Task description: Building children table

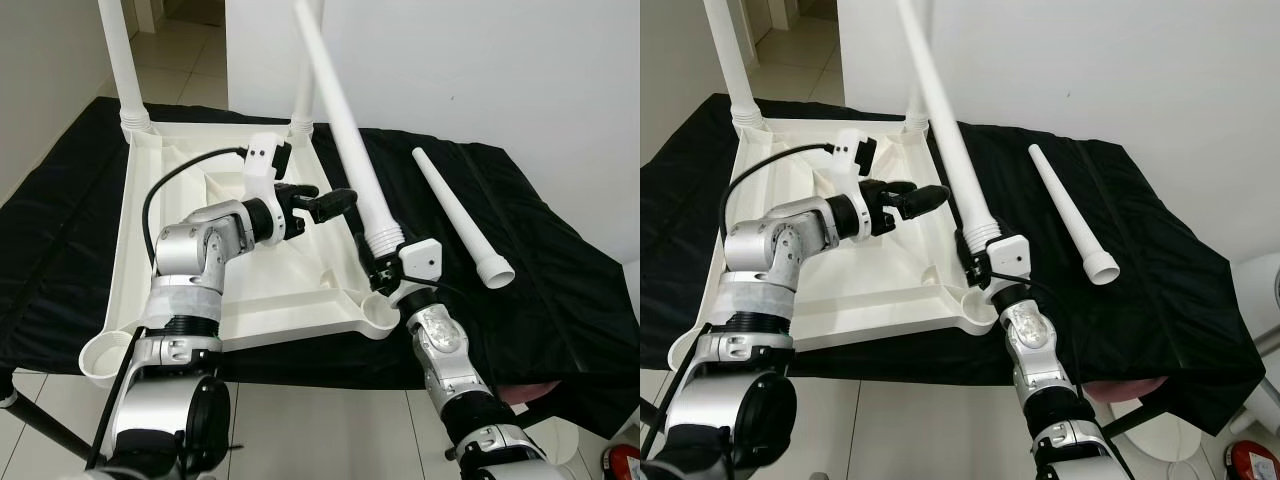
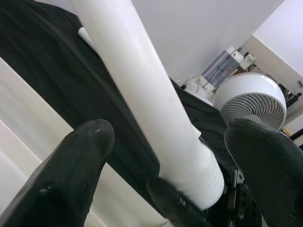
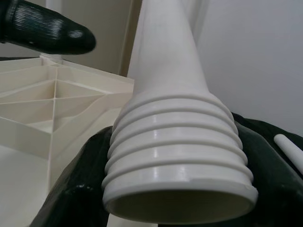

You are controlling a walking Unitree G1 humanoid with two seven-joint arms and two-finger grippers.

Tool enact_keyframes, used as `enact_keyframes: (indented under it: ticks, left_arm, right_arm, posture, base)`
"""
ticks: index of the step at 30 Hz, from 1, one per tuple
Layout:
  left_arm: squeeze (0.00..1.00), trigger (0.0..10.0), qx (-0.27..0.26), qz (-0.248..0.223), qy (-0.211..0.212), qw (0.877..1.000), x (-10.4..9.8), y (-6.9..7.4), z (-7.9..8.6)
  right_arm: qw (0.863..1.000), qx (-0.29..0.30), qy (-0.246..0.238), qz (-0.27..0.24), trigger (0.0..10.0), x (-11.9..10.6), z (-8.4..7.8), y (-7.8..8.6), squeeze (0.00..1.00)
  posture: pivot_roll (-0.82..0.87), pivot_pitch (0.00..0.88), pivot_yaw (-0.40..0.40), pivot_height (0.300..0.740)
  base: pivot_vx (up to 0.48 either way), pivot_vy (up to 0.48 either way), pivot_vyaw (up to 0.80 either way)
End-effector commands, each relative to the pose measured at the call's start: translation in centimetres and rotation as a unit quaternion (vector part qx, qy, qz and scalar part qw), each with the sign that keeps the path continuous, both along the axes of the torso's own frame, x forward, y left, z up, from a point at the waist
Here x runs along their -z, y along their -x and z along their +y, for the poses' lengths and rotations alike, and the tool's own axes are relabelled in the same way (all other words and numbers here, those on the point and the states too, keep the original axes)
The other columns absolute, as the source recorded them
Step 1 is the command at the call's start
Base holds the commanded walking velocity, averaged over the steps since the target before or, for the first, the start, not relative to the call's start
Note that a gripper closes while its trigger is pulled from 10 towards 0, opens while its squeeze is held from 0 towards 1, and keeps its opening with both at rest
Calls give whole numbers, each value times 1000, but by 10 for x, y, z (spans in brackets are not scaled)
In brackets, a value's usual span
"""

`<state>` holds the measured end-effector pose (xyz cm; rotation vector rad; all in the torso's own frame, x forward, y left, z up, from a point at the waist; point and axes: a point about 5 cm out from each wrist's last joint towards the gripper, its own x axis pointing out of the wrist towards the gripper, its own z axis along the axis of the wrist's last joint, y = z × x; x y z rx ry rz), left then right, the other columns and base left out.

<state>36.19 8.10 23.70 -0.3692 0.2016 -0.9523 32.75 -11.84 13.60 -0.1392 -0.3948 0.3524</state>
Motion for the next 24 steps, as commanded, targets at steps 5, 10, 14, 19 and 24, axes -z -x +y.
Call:
enact_keyframes:
  ticks: [5,10,14,19,24]
  left_arm:
    - [0,10000,12,32,9,999,1,-5,-9]
    - [0,10000,2,56,-4,998,7,-10,-10]
    - [0,10000,-7,75,-4,997,9,-15,-10]
    - [0,10000,-24,86,3,996,5,-22,-8]
    - [0,10000,-69,82,18,994,-15,-36,2]
  right_arm:
    - [999,-23,17,-19,10000,-4,8,3,0]
    - [999,-30,19,-23,10000,-6,13,4,0]
    - [999,-35,23,-29,10000,-6,18,6,0]
    - [998,-42,29,-32,10000,-4,24,11,0]
    - [998,-54,34,-19,10000,11,31,26,0]
  posture:
    - [32,0,-94,740]
    - [29,0,-87,740]
    - [22,0,-76,740]
    - [21,0,-72,740]
    - [21,0,-67,740]
  base:
    - [0,0,0]
    - [0,0,0]
    - [0,0,0]
    - [0,0,0]
    - [0,0,0]
